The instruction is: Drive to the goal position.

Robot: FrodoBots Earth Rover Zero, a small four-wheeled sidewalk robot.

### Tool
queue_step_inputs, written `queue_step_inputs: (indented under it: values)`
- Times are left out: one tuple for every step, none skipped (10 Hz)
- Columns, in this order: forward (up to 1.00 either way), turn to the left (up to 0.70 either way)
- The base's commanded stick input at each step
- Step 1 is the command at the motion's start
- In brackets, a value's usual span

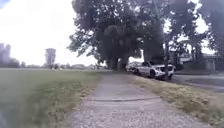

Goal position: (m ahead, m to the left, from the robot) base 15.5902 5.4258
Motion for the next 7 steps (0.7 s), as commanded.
queue_step_inputs:
  values:
    - [0.7,0.0]
    - [0.7,0.0]
    - [0.7,0.0]
    - [0.7,0.0]
    - [0.7,0.0]
    - [0.7,0.0]
    - [0.7,0.0]
